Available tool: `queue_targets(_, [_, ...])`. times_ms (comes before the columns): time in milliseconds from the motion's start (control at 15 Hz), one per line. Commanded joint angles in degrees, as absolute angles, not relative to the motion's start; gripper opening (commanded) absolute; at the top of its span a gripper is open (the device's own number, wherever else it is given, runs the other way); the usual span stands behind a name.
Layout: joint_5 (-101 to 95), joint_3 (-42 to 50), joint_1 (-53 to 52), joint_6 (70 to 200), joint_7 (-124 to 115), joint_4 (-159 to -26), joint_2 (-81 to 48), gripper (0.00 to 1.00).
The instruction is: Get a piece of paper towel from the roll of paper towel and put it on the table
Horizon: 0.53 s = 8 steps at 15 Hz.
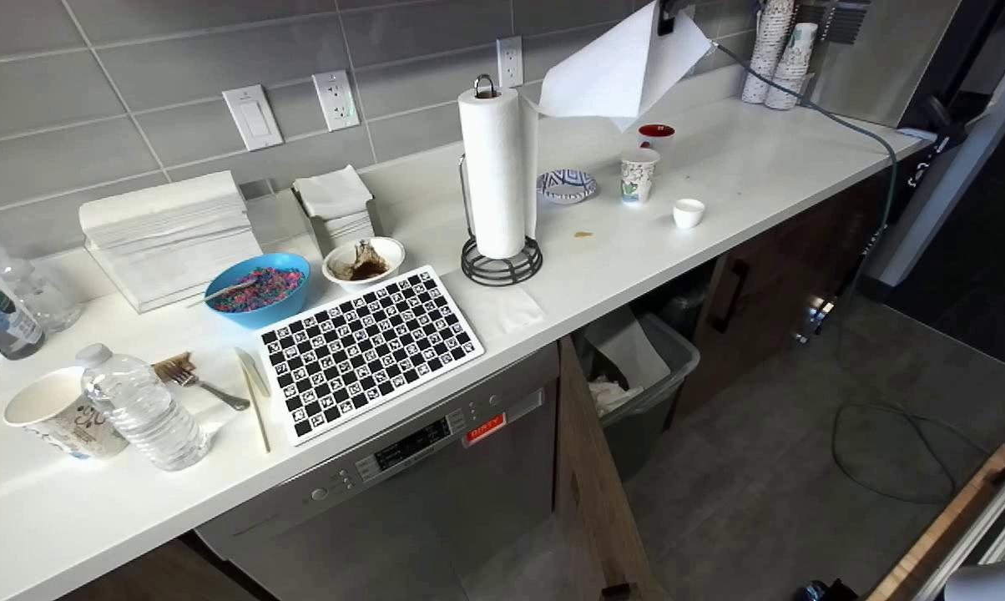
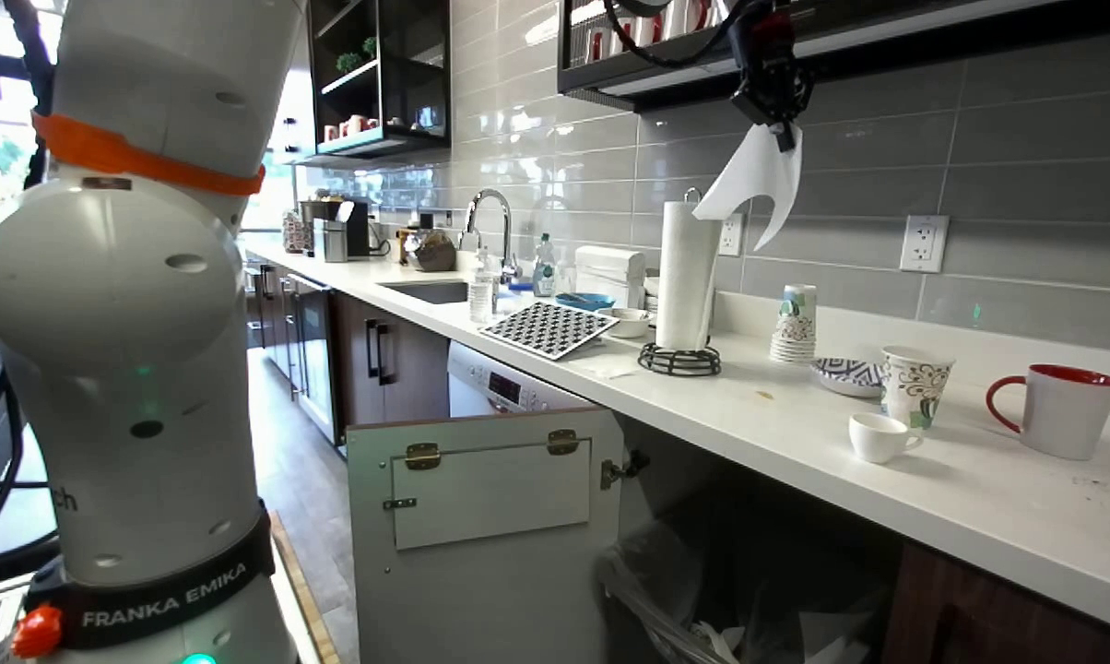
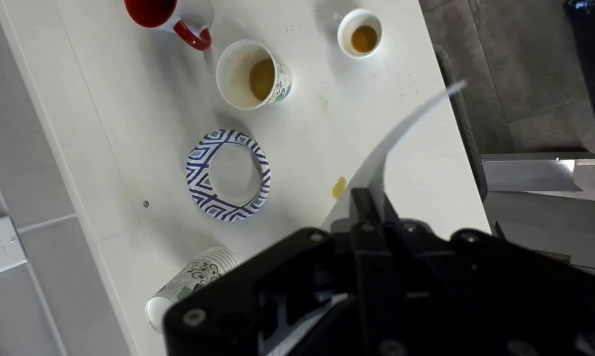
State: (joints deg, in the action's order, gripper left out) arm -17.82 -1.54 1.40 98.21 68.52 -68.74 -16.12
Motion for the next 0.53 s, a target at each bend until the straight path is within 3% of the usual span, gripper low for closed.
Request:
queue_targets(0, [-18.78, -1.8, 0.32, 95.26, 68.72, -64.88, -17.74, 0.0])
queue_targets(467, [-19.86, -1.53, -0.83, 94.15, 68.98, -60.21, -18.79, 0.0])
